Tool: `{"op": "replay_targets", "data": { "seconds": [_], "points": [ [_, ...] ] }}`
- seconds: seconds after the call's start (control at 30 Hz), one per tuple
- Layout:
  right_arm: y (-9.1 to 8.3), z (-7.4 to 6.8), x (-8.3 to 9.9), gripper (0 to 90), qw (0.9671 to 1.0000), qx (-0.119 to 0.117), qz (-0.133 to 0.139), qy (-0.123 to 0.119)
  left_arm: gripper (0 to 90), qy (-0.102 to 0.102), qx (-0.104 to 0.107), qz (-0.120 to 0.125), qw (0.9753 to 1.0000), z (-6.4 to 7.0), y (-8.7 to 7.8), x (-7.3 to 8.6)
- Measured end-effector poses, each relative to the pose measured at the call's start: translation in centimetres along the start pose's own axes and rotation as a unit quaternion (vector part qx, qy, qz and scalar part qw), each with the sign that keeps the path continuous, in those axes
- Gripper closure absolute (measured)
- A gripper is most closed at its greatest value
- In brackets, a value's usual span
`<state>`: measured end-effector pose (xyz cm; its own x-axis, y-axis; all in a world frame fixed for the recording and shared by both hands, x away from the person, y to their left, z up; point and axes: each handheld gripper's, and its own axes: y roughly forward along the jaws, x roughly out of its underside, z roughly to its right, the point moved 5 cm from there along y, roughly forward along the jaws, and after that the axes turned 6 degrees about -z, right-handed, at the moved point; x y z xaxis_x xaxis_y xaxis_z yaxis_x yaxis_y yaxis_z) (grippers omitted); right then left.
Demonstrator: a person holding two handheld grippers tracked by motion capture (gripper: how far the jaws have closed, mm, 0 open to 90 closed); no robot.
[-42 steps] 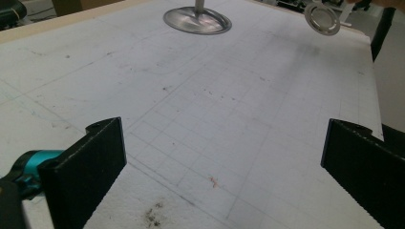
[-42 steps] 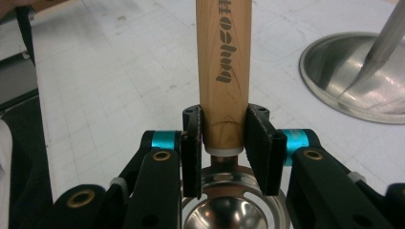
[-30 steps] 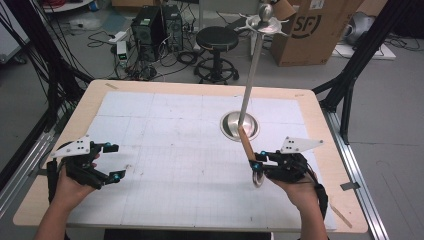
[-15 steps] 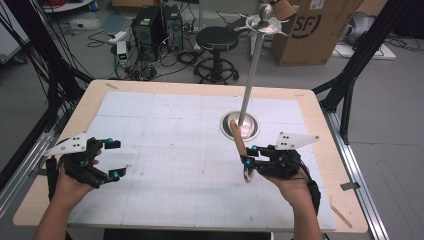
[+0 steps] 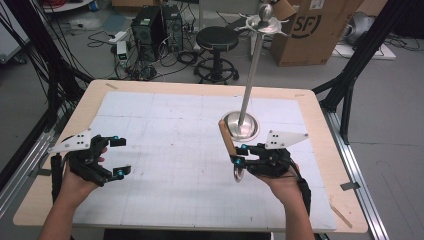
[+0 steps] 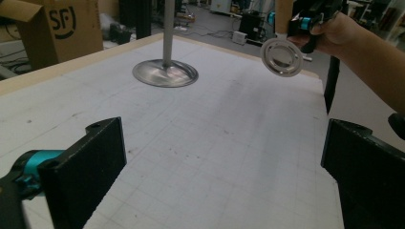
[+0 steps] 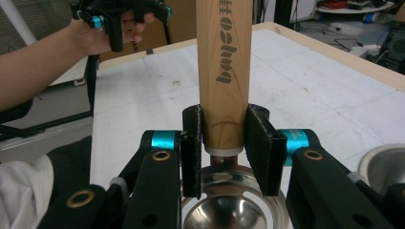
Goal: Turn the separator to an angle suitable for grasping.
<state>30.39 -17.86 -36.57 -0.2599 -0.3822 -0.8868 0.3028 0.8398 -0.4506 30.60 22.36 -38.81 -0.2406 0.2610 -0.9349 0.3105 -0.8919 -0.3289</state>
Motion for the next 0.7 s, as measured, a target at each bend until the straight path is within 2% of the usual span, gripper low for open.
{"op": "replay_targets", "data": {
  "seconds": [0.2,0.4,0.7],
  "points": [
    [0.2,-0.26,-0.23,68.3,0.9999,-0.006,0.01,-0.005,1.9,0.003,0.005,0.0,1.0,0.2,0.27,-0.19],
    [0.7,-0.38,-0.16,68.2,0.9999,-0.016,0.006,-0.003,1.9,0.002,0.008,0.004,1.0,0.36,0.19,-0.27],
    [0.79,-0.18,-0.07,68.2,0.9998,-0.014,0.014,-0.004,1.9,0.001,0.012,0.003,0.9999,0.22,0.45,-0.2]
  ]
}}
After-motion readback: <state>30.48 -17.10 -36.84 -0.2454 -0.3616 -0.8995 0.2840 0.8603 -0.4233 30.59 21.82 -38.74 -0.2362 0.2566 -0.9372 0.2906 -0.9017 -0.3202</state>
